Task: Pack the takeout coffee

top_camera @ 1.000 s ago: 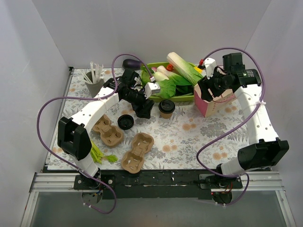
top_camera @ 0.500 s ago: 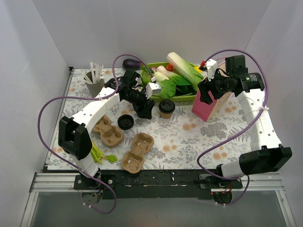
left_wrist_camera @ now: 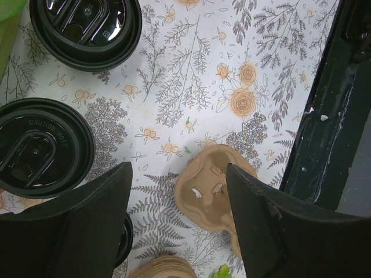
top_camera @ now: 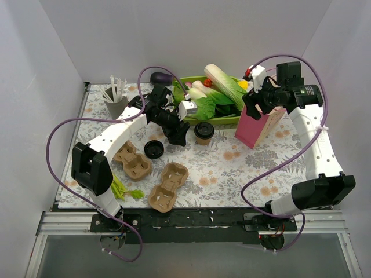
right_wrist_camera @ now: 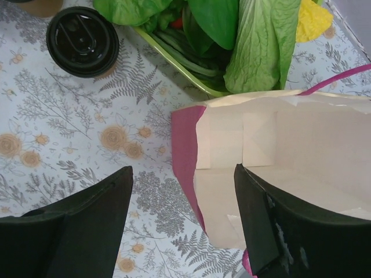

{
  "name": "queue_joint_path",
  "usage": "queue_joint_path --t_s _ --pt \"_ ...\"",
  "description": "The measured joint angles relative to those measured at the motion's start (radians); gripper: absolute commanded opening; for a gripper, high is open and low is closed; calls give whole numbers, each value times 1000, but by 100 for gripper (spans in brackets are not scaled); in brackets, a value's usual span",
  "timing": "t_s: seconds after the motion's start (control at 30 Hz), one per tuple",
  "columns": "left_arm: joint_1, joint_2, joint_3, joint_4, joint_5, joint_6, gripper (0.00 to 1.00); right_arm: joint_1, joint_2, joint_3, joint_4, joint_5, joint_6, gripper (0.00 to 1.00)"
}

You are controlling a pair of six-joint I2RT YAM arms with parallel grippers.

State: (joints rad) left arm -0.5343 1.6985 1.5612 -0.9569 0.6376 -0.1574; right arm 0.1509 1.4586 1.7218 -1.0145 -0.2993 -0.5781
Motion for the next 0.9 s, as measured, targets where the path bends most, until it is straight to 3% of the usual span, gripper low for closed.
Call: queue_joint_path --t_s 0.27,0.37,0.4,0.43,0.67,0.9 --pt "0 16 16 -9 0 5 65 0 5 -71 -6 96 -57 53" --pt "0 16 16 -8 0 7 65 0 7 -70 -22 106 -63 23" --pt "0 16 16 -7 0 8 65 0 7 -67 -35 105 -59 7" --pt "0 16 16 -6 0 8 65 0 8 -60 -51 102 -56 1" --pt "0 16 16 -7 1 12 65 0 23 30 -174 14 21 1" --pt "-4 19 16 -8 1 16 65 0 23 31 -249 -173 148 1"
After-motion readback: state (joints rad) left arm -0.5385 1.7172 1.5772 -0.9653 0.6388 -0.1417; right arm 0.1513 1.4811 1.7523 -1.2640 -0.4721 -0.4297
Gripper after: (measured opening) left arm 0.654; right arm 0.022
